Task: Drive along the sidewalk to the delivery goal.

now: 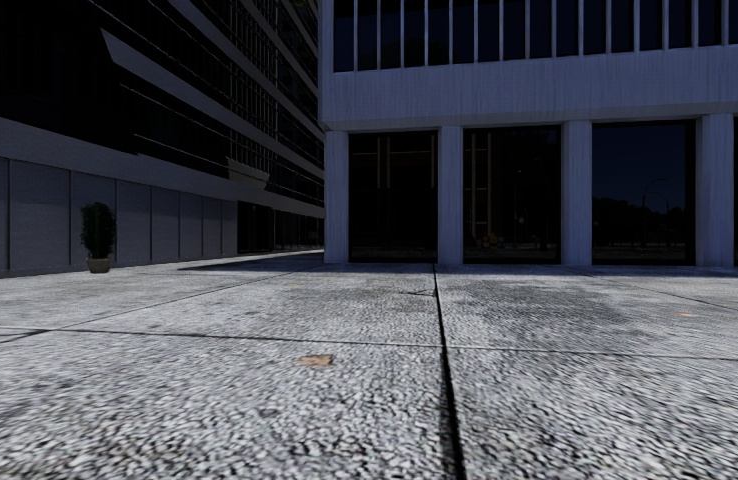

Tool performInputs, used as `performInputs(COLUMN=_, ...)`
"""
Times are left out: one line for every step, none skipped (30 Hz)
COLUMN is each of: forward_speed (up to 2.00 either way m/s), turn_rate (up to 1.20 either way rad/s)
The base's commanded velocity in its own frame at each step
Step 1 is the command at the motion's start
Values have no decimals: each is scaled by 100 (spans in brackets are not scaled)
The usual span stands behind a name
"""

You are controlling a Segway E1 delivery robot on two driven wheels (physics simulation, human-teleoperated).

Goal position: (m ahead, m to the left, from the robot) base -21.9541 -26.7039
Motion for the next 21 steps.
performInputs(forward_speed=0, turn_rate=0)
performInputs(forward_speed=0, turn_rate=0)
performInputs(forward_speed=0, turn_rate=0)
performInputs(forward_speed=0, turn_rate=0)
performInputs(forward_speed=0, turn_rate=0)
performInputs(forward_speed=0, turn_rate=0)
performInputs(forward_speed=0, turn_rate=0)
performInputs(forward_speed=0, turn_rate=0)
performInputs(forward_speed=0, turn_rate=0)
performInputs(forward_speed=0, turn_rate=0)
performInputs(forward_speed=0, turn_rate=0)
performInputs(forward_speed=0, turn_rate=0)
performInputs(forward_speed=0, turn_rate=0)
performInputs(forward_speed=0, turn_rate=0)
performInputs(forward_speed=0, turn_rate=0)
performInputs(forward_speed=0, turn_rate=0)
performInputs(forward_speed=0, turn_rate=0)
performInputs(forward_speed=0, turn_rate=0)
performInputs(forward_speed=0, turn_rate=0)
performInputs(forward_speed=0, turn_rate=0)
performInputs(forward_speed=0, turn_rate=0)
